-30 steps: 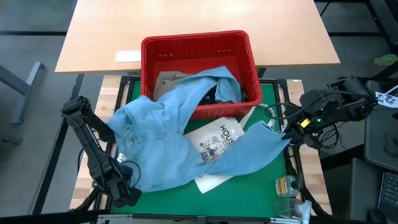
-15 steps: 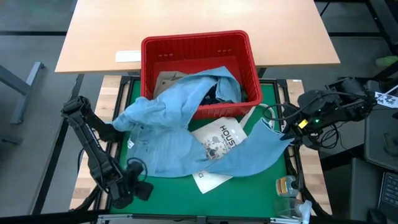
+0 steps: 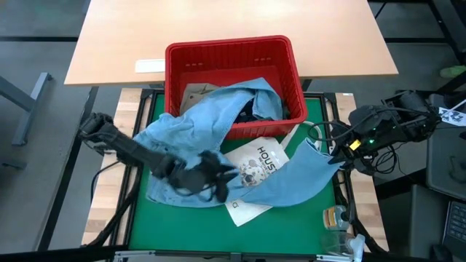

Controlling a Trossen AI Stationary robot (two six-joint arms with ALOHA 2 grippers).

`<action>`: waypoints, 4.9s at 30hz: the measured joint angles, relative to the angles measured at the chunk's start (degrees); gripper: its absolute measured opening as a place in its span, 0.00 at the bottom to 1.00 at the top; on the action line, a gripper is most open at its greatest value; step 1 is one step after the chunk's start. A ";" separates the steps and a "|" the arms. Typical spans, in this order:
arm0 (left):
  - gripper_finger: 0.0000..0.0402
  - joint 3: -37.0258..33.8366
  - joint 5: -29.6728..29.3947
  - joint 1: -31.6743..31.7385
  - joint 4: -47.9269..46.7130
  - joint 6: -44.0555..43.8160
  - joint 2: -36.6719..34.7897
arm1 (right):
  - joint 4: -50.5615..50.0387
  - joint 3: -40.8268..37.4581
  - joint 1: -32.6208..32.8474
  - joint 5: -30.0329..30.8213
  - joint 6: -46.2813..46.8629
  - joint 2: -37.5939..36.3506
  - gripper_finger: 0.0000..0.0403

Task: Fold Laundry from Bin
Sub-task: Fold the blue jeans

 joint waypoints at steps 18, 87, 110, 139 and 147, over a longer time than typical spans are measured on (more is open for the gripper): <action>0.30 -0.04 24.39 15.54 31.39 23.69 9.42 | 11.35 0.02 0.00 -0.06 -0.19 1.75 0.04; 0.42 -0.02 40.68 16.73 36.02 43.69 9.73 | 20.15 0.02 -0.02 -3.43 -4.54 14.58 0.04; 0.03 -0.02 42.36 16.32 39.09 42.32 9.73 | 20.42 0.02 -0.02 -2.14 -4.67 14.56 0.04; 0.00 21.41 35.89 8.97 23.69 13.78 9.95 | 2.41 18.03 0.11 36.89 -27.72 14.10 0.04; 0.00 23.45 33.63 8.01 24.00 6.14 9.82 | 3.62 25.17 0.11 39.39 -39.58 14.21 0.04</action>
